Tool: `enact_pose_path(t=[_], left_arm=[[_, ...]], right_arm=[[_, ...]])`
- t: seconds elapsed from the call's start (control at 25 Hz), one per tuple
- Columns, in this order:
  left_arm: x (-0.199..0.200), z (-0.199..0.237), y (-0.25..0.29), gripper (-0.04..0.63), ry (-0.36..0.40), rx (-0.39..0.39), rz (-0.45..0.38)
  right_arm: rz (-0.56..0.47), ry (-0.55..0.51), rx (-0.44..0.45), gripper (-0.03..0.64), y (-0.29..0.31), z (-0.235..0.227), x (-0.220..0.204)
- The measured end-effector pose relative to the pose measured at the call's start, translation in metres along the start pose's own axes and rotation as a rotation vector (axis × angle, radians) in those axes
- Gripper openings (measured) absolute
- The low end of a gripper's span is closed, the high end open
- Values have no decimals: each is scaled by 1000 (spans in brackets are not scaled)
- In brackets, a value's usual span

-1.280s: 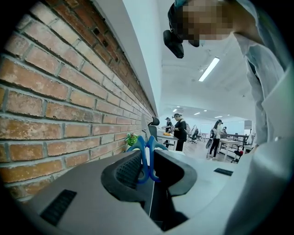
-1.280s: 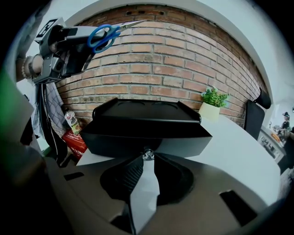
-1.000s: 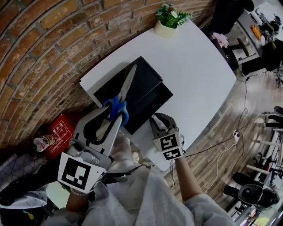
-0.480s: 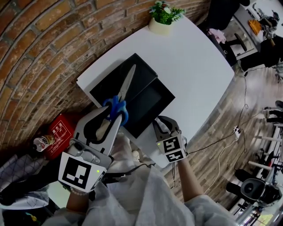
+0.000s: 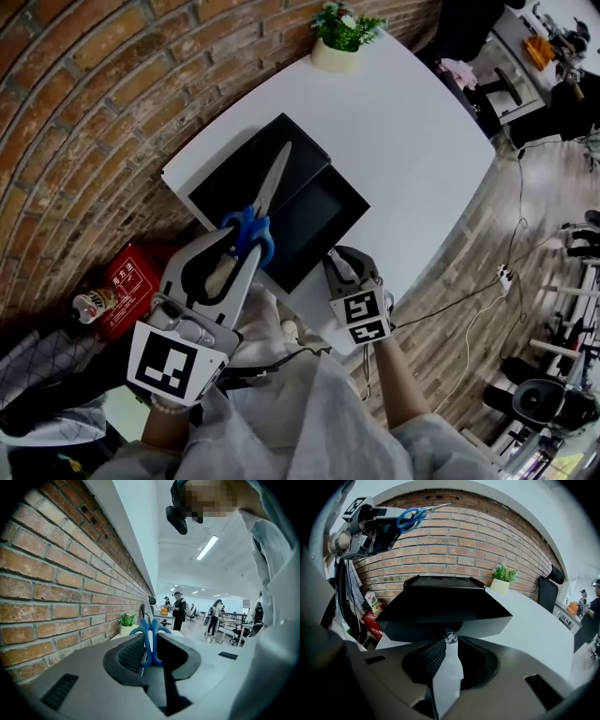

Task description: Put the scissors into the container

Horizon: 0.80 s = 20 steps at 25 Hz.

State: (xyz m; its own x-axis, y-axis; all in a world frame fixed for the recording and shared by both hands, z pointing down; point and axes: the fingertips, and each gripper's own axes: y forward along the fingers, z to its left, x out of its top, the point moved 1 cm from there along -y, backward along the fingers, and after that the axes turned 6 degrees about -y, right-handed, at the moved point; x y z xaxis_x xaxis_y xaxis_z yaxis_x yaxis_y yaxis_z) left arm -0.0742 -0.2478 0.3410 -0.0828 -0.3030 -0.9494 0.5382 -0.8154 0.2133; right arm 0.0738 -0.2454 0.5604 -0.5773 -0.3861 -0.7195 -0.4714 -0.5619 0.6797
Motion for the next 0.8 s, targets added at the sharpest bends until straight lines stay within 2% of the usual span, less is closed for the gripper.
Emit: enact_pose_path(t=[0.24,0.36,0.48,0.64,0.8], left_arm=[[-13,-6,9,100,-2,-21,58],[-22,-13,16,100,30,-44,94],[-39,-22,26,100,101,-68,172],[-69,-33,41,100,249,-88,289],[-97,-45,55,100,293,-126,396]], right_arm=[[-34,41,-39,94,-12,-3,2],[-72,68,-80,92,-27,-9,6],[-116,122,-131,71,-47,-18,13],[-178,159,-200,61,-73,-26,25],[-215,182,-231,61,-100,-25,31]])
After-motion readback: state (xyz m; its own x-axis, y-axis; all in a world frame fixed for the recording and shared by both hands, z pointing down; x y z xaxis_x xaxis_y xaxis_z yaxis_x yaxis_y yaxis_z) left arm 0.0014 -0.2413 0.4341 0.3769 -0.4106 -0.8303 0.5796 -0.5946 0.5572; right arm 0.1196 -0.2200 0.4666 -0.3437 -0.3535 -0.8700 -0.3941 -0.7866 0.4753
